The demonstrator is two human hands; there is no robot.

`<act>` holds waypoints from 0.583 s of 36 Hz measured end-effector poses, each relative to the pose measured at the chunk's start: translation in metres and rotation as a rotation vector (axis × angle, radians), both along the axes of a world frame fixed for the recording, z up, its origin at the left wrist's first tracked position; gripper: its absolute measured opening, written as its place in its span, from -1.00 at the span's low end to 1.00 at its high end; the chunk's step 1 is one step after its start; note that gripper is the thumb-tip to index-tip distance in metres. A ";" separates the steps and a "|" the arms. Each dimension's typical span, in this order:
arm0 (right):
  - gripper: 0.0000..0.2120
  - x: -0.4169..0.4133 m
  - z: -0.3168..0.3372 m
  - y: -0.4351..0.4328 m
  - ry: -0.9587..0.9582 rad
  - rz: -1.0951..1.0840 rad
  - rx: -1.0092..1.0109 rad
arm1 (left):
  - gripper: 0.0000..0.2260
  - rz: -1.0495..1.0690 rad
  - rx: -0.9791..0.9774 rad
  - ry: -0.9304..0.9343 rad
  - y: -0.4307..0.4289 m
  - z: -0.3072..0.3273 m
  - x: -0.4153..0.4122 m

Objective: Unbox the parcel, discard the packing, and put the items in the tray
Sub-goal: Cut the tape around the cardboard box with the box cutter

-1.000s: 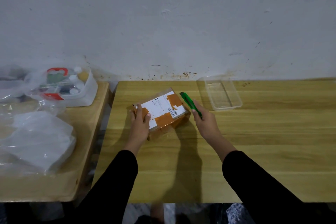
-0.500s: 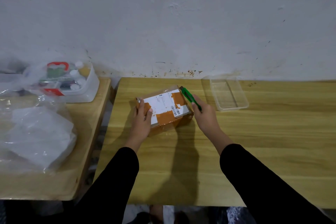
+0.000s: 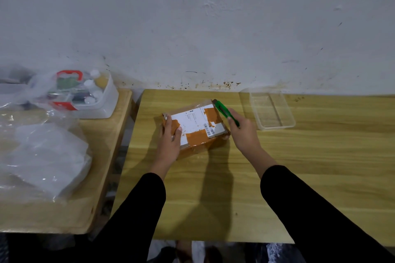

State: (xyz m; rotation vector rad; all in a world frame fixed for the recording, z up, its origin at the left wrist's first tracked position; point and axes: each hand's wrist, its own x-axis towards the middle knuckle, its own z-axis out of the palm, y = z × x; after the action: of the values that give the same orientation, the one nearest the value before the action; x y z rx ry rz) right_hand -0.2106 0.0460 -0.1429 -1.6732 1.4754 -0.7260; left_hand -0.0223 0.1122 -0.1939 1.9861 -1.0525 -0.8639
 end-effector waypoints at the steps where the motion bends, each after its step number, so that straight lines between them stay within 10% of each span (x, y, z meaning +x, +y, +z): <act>1: -0.64 0.001 0.001 0.000 0.004 -0.003 -0.001 | -0.49 0.001 -0.003 0.003 0.000 0.000 0.000; 21: -0.63 0.002 0.021 -0.012 0.186 0.072 0.117 | -0.51 0.100 0.025 0.007 -0.001 -0.002 -0.010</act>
State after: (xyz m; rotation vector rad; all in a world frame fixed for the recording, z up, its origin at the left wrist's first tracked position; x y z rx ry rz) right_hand -0.2084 0.0338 -0.1222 -1.7311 1.5453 -0.4460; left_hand -0.0320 0.1110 -0.1964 2.0370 -0.9347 -0.8338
